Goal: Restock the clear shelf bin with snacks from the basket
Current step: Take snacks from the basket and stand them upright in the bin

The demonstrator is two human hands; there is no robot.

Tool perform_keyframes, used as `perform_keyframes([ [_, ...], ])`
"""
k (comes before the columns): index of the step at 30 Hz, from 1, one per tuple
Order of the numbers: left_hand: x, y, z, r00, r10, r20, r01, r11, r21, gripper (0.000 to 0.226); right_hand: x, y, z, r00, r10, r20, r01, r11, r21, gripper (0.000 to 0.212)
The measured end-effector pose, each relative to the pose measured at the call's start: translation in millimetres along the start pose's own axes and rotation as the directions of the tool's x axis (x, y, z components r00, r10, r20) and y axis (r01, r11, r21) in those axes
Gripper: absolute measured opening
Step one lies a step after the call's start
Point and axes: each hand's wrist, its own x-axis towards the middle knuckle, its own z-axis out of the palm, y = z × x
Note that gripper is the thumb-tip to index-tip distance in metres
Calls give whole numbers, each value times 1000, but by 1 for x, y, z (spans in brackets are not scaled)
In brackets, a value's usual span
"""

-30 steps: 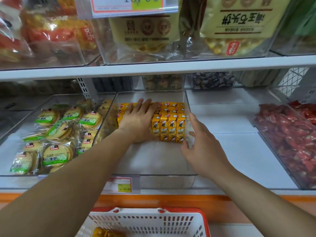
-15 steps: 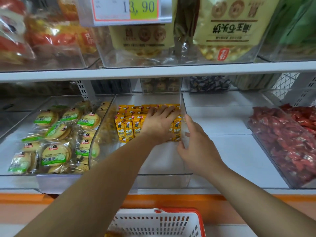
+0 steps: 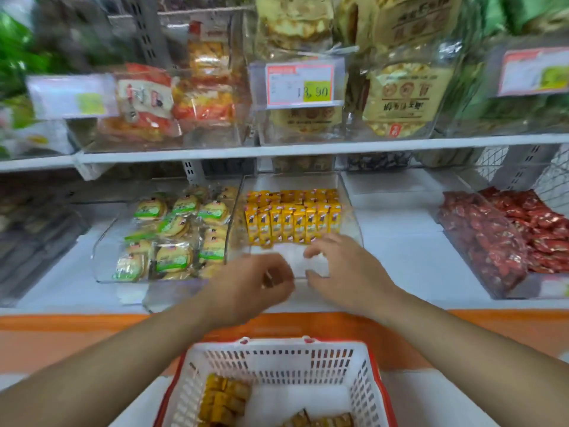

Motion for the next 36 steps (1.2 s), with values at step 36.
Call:
perform_keyframes([
  [36, -103, -259, 288, 757, -651, 55, 639, 756, 141, 49, -119, 111, 390, 474, 216, 854, -231, 966, -116, 33],
])
